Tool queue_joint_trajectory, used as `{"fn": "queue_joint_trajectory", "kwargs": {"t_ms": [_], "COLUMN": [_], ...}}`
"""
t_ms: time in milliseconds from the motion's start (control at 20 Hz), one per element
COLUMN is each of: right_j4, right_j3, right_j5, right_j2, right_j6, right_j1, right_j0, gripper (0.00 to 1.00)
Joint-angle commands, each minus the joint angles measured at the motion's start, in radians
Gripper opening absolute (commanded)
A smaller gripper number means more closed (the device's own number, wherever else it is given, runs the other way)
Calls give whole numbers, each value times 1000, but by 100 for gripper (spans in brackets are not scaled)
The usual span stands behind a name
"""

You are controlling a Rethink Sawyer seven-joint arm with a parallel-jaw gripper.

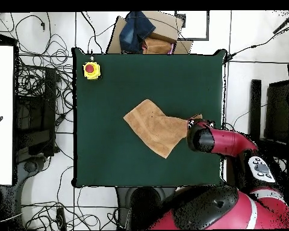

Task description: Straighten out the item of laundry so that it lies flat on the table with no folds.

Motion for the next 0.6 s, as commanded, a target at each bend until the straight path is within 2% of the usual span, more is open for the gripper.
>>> {"fn": "queue_joint_trajectory", "kwargs": {"t_ms": [50, 300, 400, 500, 550, 600], "right_j4": [57, 72, 80, 80, 84, 85], "right_j3": [7, 34, 77, 80, 86, 120], "right_j5": [129, 111, 100, 69, 67, 23], "right_j2": [-48, -81, -146, -54, -64, -151], "right_j6": [136, 157, 204, 152, 162, 231], "right_j1": [-35, -48, -97, -32, -30, -71], "right_j0": [24, 42, 101, 21, 33, 110], "gripper": [0, 0, 0, 0, 0, 0]}}
